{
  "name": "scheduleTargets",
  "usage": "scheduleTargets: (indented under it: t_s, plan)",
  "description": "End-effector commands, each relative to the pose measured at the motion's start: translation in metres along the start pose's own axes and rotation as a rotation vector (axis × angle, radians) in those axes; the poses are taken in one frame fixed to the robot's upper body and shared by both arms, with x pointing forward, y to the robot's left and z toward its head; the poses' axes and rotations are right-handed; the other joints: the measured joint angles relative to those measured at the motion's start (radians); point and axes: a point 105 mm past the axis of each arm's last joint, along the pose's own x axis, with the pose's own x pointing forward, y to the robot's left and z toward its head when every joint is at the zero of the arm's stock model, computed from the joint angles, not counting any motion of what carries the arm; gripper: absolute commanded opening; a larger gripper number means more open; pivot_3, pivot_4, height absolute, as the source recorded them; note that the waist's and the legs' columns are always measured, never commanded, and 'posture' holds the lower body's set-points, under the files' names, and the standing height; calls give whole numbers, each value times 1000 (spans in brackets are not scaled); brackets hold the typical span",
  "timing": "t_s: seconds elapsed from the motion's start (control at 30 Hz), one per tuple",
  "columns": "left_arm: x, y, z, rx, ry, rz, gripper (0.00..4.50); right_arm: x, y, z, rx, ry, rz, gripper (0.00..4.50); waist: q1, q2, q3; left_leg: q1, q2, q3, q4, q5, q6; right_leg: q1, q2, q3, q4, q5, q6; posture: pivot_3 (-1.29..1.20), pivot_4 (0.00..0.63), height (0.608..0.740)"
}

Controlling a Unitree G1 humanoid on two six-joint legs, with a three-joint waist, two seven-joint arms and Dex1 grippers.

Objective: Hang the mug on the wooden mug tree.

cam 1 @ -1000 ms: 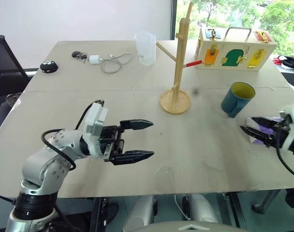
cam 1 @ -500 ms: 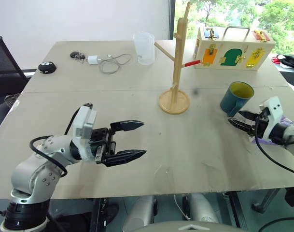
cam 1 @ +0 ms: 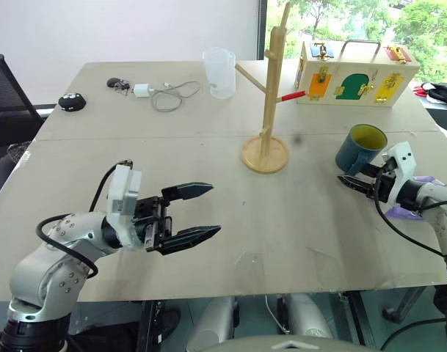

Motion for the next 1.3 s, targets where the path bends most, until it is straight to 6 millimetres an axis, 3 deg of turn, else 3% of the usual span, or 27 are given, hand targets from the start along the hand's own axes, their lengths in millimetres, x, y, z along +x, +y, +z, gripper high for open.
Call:
scheduleTargets:
  t_s: [0.03,0.07,0.1,0.13,0.2,0.23,0.37,0.83,1.1,1.3]
  plan:
    - [-2,-5,11,58,-10,-5,4500,1,0,10,-25,-41,5,2389,0,0,0,0,0,0,0,0,0,0,0,0,0,0,0,0,150,740]
    - [-2,-4,11,59,-10,-3,4500,1,-1,8,-19,-42,1,1927,0,0,0,0,0,0,0,0,0,0,0,0,0,0,0,0,150,740]
    - [-2,-4,11,60,-10,-1,4500,1,-1,7,-15,-43,-2,1825,0,0,0,0,0,0,0,0,0,0,0,0,0,0,0,0,150,740]
    - [-2,-4,11,60,-10,-1,4500,1,-1,7,-15,-43,-4,1125,0,0,0,0,0,0,0,0,0,0,0,0,0,0,0,0,150,740]
    - [-2,-4,10,60,-10,0,4500,2,-2,8,-21,-52,-11,246,0,0,0,0,0,0,0,0,0,0,0,0,0,0,0,0,150,740]
    - [-3,-4,10,60,-10,1,4500,2,-2,9,-26,-56,-12,45,0,0,0,0,0,0,0,0,0,0,0,0,0,0,0,0,150,740]
    - [-3,0,11,60,-24,19,4500,1,3,23,-59,-88,7,45,0,0,0,0,0,0,0,0,0,0,0,0,0,0,0,0,150,740]
    - [-1,6,10,54,-72,76,4500,5,43,121,-222,-234,130,45,1,2,1,-1,0,0,0,0,0,-1,0,0,0,0,0,0,150,740]
    - [1,5,7,55,-86,90,4500,13,64,148,-325,-203,216,45,0,2,1,-2,0,0,-1,0,0,-2,-1,0,-1,0,0,0,150,740]
    - [-2,4,5,60,-105,106,4500,24,82,158,-378,-180,281,45,-1,2,1,-2,0,0,-1,0,0,-2,-1,0,-1,0,0,0,150,740]
